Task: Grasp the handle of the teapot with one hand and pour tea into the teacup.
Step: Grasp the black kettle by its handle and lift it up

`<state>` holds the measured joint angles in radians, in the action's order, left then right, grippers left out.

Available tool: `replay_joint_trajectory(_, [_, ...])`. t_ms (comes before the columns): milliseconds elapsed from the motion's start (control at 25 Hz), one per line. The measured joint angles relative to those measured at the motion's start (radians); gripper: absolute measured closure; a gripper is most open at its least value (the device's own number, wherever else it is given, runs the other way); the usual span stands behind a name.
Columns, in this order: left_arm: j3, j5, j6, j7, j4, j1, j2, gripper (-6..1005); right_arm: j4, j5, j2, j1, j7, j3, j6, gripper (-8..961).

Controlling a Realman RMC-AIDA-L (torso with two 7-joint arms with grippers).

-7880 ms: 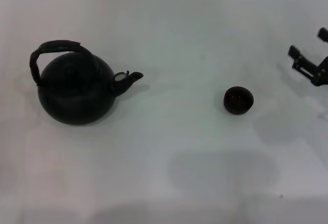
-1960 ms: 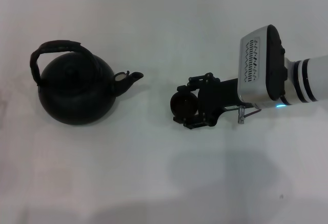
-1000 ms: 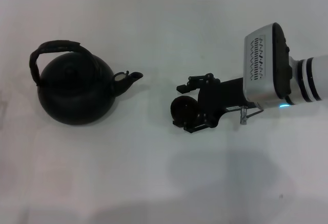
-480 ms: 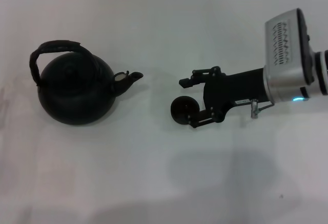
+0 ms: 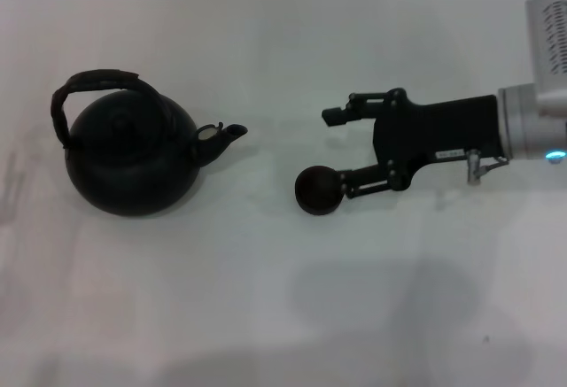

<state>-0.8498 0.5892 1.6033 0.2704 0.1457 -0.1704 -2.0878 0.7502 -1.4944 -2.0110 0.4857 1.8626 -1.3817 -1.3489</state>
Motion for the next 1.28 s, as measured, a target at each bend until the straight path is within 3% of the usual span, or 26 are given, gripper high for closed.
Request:
replay_joint_trajectory(440, [0.0,0.047,0.032,0.001,0.0,0.0,0.0,260,0.0,-0.031,0.002,-0.032,0.028,0.131,-0.071,100])
replay_joint_trajectory(760, [0.0,0.198,0.093,0.002,-0.004,0.0,0.0,260,-0.012,-0.034,0.005,-0.058,0.048,0.231,-0.065,101])
replay_joint_trajectory(920, [-0.002,0.265,0.121,0.0,-0.006,-0.006,0.002,259,-0.014,-0.033,0.005,-0.07,0.06,0.238,-0.046,101])
replay_joint_trajectory(1280, [-0.045,0.271,0.06,0.049,0.0,-0.042,0.008,259,-0.03,-0.038,0.002,-0.079,0.07,0.236,-0.045,102])
